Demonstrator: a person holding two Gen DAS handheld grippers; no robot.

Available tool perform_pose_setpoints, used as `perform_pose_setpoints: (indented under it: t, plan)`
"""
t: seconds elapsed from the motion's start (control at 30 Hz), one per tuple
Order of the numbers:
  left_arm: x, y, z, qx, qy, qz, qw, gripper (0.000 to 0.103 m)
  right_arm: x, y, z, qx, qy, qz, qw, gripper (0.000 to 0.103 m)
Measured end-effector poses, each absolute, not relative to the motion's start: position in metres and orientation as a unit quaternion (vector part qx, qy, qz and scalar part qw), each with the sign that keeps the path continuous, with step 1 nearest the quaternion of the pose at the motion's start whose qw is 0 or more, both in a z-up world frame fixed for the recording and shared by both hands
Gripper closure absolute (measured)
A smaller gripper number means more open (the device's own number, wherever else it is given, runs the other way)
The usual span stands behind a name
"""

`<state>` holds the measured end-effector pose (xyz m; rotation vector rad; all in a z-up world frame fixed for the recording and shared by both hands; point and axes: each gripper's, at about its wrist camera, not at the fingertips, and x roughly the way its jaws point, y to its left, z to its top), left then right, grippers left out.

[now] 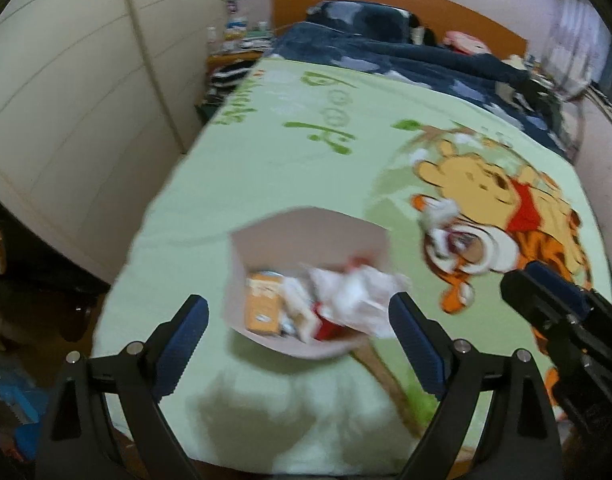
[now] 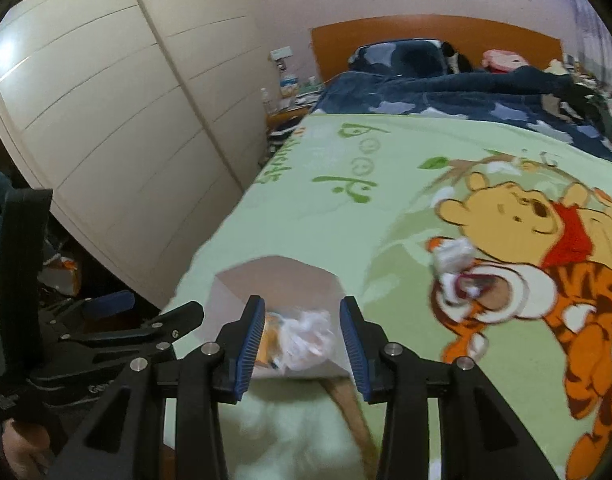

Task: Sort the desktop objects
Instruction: 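Move both tools back toward the clear container and red hair clip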

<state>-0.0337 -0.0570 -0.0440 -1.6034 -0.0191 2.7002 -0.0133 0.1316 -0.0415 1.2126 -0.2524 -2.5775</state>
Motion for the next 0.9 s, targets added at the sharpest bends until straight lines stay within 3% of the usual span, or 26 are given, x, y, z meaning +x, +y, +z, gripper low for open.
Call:
perform_pose_setpoints:
  t: [0.23,0.47,0.9]
  plan:
    - [-0.014,0.024,-0.059,-0.526,0.026,0.846,0.087,0.01,0.027,0.195,-0.066,0.451,-0.096,-0.885,0.064,0.063]
    - [-0.034,0.073,-0.073,-0.529,0.043,0.84,0.114,0.01,0.032,0.249,-0.078,0.46,-0.119,-0.88,0.004,0.063]
    - [-0.093,0.148,-0.111,-0.528,0.064,0.839,0.116,0.01,-0.042,0.3,-0.138,0.466,-0.065,-0.882,0.041,0.063]
